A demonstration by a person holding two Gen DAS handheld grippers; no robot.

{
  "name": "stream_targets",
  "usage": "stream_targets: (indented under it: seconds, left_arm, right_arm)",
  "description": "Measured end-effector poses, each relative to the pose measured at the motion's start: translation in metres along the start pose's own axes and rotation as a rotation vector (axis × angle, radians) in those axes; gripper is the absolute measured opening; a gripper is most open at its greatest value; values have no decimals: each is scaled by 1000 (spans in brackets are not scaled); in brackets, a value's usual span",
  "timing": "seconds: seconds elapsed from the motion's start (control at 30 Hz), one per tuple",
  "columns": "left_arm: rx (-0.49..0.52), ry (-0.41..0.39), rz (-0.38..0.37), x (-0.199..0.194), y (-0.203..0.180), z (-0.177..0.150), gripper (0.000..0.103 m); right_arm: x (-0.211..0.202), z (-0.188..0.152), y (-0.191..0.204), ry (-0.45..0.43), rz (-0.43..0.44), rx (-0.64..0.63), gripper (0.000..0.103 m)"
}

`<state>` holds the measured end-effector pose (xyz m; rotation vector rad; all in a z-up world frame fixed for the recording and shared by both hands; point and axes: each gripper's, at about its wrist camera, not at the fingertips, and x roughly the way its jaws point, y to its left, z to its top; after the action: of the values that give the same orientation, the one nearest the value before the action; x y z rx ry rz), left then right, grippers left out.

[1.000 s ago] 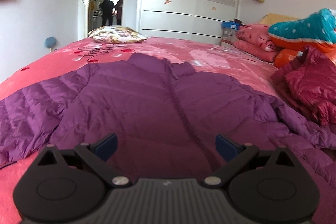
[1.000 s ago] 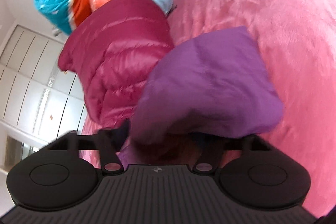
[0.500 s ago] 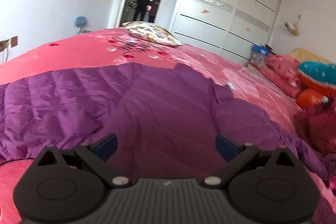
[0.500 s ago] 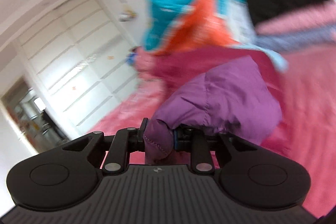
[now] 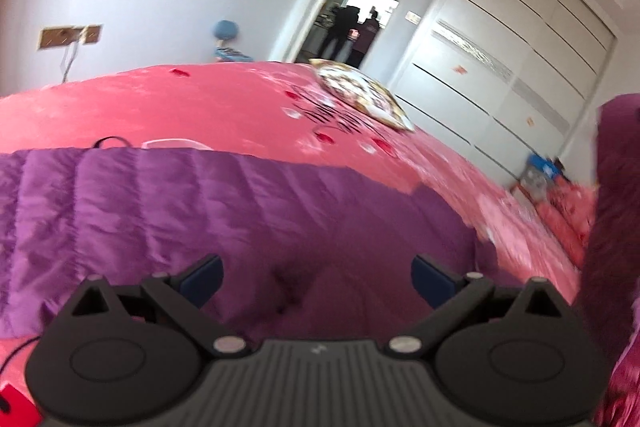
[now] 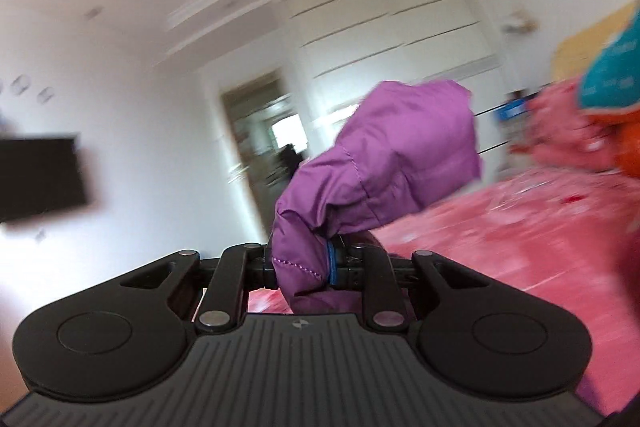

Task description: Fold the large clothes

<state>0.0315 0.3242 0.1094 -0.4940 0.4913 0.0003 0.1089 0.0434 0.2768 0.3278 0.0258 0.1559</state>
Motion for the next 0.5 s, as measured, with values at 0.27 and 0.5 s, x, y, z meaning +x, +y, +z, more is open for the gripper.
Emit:
stream_targets:
  seconds: [0.27, 0.5]
  left_arm:
    - [-186, -33, 44, 0, 40, 22, 100]
    - [-244, -14, 39, 9, 51, 26, 100]
  right_arm:
    - [50, -124, 48, 260, 103, 12, 25]
    - [69, -191, 45, 434, 64, -68, 30]
